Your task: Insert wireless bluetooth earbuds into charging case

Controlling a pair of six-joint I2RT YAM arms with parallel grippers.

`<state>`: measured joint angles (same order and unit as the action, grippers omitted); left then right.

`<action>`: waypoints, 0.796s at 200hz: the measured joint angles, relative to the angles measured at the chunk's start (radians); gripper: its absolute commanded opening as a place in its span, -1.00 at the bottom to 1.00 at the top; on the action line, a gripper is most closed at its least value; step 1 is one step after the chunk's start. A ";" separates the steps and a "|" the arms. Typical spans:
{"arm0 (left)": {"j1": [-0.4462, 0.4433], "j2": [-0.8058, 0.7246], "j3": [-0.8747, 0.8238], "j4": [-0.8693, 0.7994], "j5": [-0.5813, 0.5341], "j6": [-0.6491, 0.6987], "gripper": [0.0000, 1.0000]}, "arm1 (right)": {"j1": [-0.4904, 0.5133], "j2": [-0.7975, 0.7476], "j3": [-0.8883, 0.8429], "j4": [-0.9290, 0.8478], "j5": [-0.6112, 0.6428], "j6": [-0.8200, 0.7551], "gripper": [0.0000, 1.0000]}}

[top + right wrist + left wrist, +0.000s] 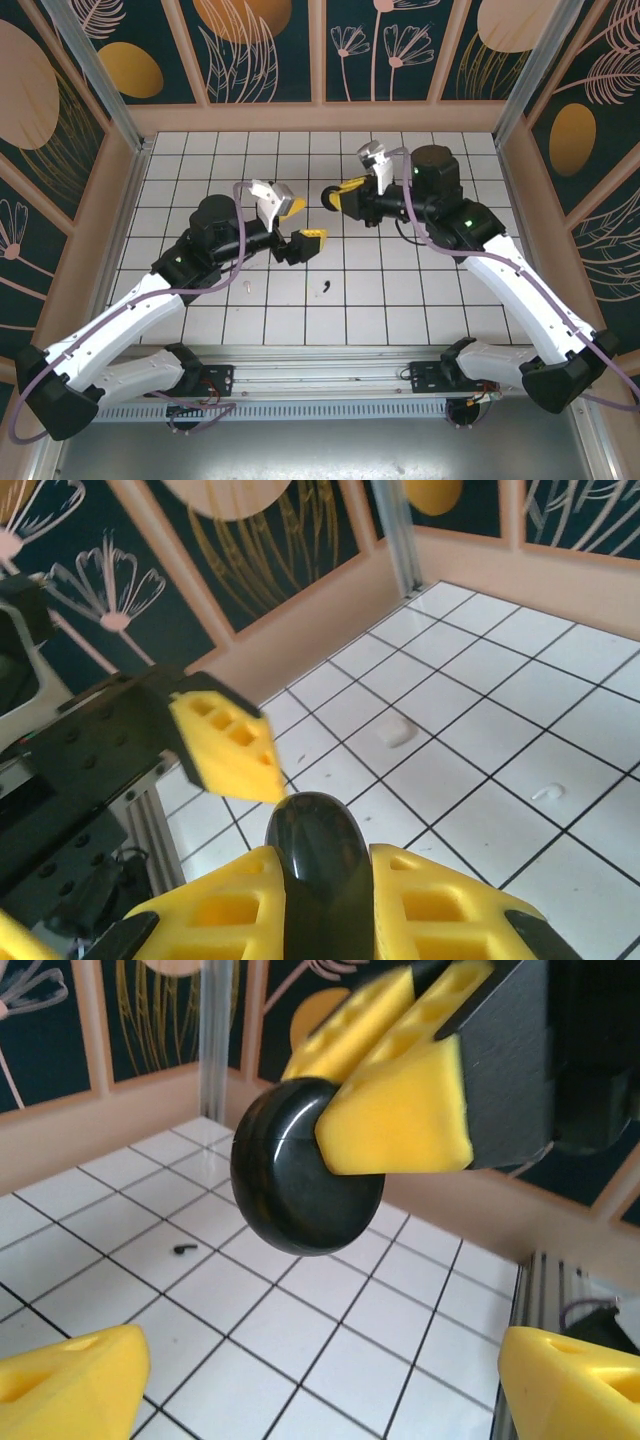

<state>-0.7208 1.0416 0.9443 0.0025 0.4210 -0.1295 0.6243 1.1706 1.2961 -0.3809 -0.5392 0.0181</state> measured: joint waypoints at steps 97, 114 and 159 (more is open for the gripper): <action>0.158 0.087 -0.041 0.237 0.392 -0.202 0.11 | 0.036 -0.037 -0.056 0.015 -0.094 -0.072 -0.70; 0.158 0.103 -0.047 0.272 0.431 -0.236 0.07 | 0.037 -0.040 -0.065 0.023 -0.098 -0.072 -0.70; 0.158 0.137 -0.061 0.348 0.497 -0.294 -0.07 | 0.037 -0.045 -0.069 0.037 -0.102 -0.069 -0.71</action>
<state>-0.5625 1.1786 0.8829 0.3500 0.9180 -0.4240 0.6613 1.1252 1.2274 -0.3435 -0.6415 -0.0505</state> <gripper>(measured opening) 0.475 0.201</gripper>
